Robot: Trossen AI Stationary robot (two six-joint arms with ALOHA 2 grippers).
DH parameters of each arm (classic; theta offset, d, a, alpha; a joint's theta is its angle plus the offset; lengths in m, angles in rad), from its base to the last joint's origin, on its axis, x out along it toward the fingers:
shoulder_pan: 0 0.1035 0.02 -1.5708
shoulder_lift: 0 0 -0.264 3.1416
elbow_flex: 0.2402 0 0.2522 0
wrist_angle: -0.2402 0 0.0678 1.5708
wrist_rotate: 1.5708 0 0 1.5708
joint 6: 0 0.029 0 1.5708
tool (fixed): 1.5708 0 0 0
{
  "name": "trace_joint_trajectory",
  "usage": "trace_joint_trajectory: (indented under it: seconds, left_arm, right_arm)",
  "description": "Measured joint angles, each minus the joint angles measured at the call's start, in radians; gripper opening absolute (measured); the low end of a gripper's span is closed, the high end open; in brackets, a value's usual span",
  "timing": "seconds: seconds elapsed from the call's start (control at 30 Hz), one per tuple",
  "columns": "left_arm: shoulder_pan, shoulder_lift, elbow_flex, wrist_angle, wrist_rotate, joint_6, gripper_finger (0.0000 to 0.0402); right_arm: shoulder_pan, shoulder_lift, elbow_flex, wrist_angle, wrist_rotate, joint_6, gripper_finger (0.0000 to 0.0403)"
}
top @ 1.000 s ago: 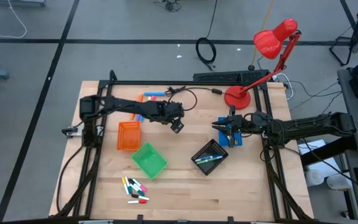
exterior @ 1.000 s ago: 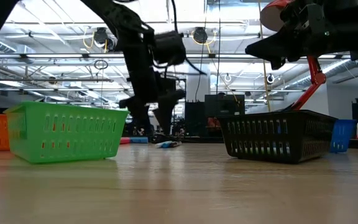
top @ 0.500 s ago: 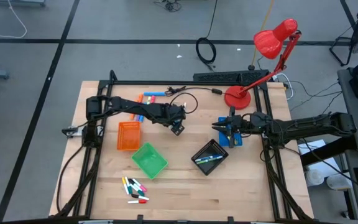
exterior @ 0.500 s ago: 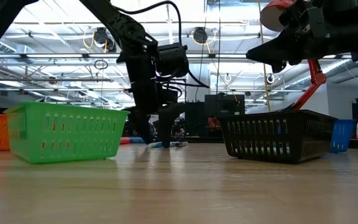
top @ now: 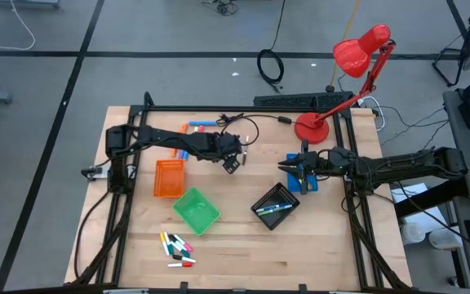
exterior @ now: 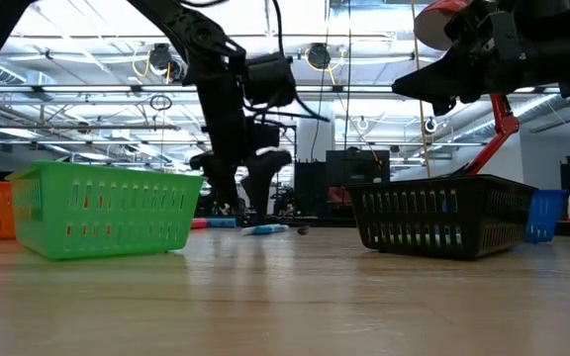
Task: Pick & Place Markers
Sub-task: Put the green marker pen into the black basket
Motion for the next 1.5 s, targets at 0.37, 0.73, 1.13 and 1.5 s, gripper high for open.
trace_joint_trajectory:
  seconds: [0.37, 0.73, 1.13, 1.5]
  left_arm:
    - [0.000, 0.038, -0.001, 0.025, 0.018, -0.004, 0.0310]
    - [0.004, 0.082, 0.003, 0.031, 0.064, -0.005, 0.0309]
    - [0.001, 0.117, 0.002, 0.031, 0.139, -0.004, 0.0151]
    - [0.006, 0.066, -0.004, 0.042, 0.130, 0.126, 0.0029]
  right_arm:
    - [0.000, 0.000, 0.000, 0.000, 0.000, 0.000, 0.0047]
    - [0.000, 0.000, 0.000, 0.000, 0.001, 0.000, 0.0048]
    - [0.000, 0.000, 0.000, 0.001, 0.001, 0.000, 0.0047]
    - [0.000, 0.000, 0.000, 0.000, 0.001, 0.000, 0.0047]
